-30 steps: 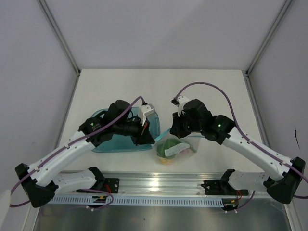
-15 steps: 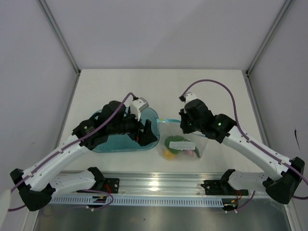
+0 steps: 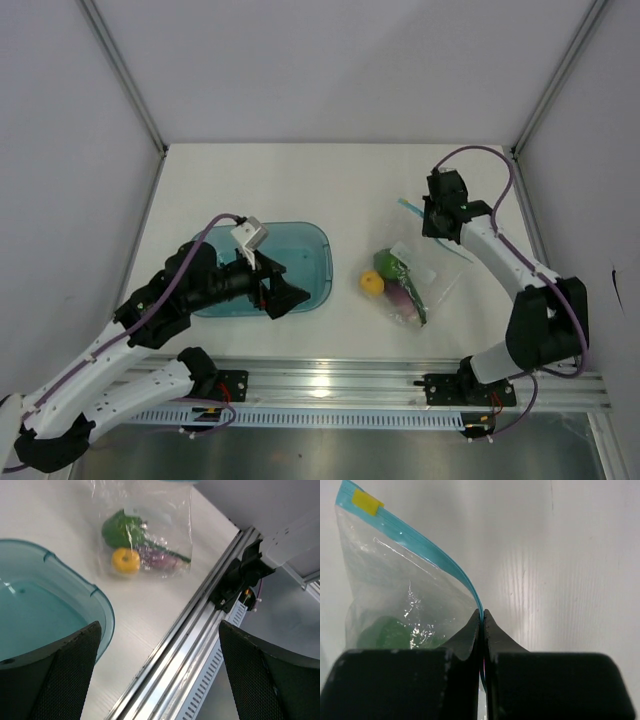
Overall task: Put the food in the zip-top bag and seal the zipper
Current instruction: Place the zipper food storage bag at the center of the board, then reset both arms
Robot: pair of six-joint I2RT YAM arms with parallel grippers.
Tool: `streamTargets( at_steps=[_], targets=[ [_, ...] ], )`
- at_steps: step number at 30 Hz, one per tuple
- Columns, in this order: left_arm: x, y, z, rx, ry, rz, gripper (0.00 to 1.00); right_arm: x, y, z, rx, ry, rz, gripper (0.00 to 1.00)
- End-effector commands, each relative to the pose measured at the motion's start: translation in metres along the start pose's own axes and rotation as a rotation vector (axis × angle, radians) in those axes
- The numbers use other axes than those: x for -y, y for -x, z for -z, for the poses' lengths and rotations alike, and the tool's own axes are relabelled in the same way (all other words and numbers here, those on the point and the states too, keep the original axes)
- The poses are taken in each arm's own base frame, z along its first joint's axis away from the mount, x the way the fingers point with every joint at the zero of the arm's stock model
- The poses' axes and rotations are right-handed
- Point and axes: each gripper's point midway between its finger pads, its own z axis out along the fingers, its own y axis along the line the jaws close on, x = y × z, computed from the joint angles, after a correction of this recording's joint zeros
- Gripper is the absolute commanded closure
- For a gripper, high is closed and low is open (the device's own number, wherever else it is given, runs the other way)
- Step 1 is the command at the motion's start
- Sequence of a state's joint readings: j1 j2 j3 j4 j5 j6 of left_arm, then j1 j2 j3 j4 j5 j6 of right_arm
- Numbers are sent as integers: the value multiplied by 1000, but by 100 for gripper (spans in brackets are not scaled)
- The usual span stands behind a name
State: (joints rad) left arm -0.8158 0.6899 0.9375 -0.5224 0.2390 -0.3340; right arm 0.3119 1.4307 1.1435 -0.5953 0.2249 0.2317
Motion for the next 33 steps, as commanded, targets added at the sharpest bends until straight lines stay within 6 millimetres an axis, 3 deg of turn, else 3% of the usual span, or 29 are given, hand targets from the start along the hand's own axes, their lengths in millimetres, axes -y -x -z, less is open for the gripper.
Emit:
streamTargets(
  at_steps=[1, 4, 5, 9, 13, 15, 16, 18, 22, 24, 25, 29, 31, 33],
  targets=[
    [1, -12, 1, -2, -10, 56, 1, 12, 31, -32, 72, -58, 10, 100],
    [7, -16, 7, 2, -41, 73, 1, 30, 37, -67, 44, -166, 14, 100],
    [9, -17, 8, 1, -54, 75, 0, 38, 30, -83, 6, -190, 10, 100],
    [9, -22, 15, 3, -56, 81, 1, 46, 35, -105, -22, -198, -32, 100],
    [6, -27, 16, -2, -46, 74, 1, 45, 36, -106, -9, -173, -60, 100],
    [5, -29, 15, -6, -44, 72, 0, 45, 35, -106, -10, -172, -58, 92],
    [5, -29, 15, -7, -46, 72, 1, 44, 36, -105, -10, -170, -58, 78],
    [6, -28, 13, -7, -52, 71, 1, 45, 37, -102, -11, -168, -63, 68],
    [5, -29, 10, -7, -51, 76, 0, 43, 46, -84, 13, -151, -76, 31],
    [4, -32, 9, -14, -48, 83, 0, 43, 57, -65, 49, -151, -86, 27],
    [4, -32, 10, -14, -46, 84, 0, 42, 61, -57, 65, -148, -87, 1],
    [3, -36, 9, -17, -43, 99, 0, 43, 77, 0, 148, -135, -129, 1],
    [1, -38, 7, -17, -40, 111, 1, 43, 75, 19, 168, -131, -148, 1],
    [0, -42, 5, -25, -37, 126, 1, 38, 60, 43, 167, -124, -169, 1]
  ],
)
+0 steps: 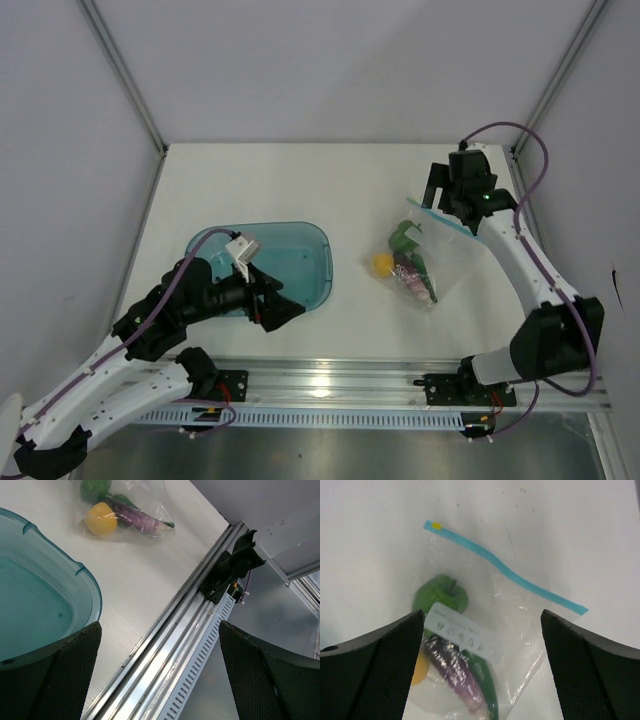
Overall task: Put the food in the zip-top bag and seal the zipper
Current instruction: Reset both arms
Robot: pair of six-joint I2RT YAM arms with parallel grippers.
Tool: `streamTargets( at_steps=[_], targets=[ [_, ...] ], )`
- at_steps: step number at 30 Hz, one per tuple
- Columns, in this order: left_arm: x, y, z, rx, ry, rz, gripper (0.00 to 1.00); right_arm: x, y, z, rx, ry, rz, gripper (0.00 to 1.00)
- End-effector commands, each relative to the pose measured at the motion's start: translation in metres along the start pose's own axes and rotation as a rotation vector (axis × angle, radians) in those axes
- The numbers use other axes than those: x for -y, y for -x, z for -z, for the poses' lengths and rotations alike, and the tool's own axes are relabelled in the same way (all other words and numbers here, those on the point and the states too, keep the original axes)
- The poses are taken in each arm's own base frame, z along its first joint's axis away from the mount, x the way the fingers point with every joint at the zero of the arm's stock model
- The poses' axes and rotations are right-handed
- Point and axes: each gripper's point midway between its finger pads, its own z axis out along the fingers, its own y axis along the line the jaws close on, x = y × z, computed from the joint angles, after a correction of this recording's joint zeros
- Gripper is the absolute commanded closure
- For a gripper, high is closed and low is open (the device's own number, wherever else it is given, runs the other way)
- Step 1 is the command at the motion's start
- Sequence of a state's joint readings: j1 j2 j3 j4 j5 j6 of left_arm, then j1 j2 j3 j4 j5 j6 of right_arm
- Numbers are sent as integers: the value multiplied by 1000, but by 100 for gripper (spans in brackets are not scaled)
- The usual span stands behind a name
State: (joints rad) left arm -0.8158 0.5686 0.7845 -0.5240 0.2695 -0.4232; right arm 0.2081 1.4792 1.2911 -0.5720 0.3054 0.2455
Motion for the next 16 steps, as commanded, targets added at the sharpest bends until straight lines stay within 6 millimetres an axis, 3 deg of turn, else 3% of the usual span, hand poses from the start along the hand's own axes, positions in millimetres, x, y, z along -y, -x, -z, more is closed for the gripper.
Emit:
streamTargets(
  at_steps=[1, 3, 6, 8, 9, 10, 11, 13, 16],
  targets=[
    [4, 2, -4, 17, -22, 34, 0, 6, -5, 47, 29, -26, -59, 1],
    [2, -1, -6, 12, -14, 60, 1, 0, -25, 70, 8, -11, -92, 0],
    [-6, -6, -11, -2, 35, 123, 1, 1, -69, 85, -50, -58, -90, 1],
    [-14, -10, -13, -13, 76, 153, 1, -11, -98, 103, -63, -21, -115, 1],
    [-15, -11, -14, -21, 86, 170, 0, -16, -106, 110, -57, 5, -124, 1],
    [-17, -14, -15, -27, 93, 178, 1, -30, -111, 131, -29, 92, -162, 1],
    [-17, -14, -14, -29, 94, 184, 0, -30, -123, 135, -28, 114, -166, 1],
    [-17, -16, -12, -20, 94, 204, 1, -44, -127, 164, 19, 265, -209, 0],
    [-10, -17, -6, 30, 48, 238, 0, -59, -138, 185, 65, 433, -201, 1]
  ],
)
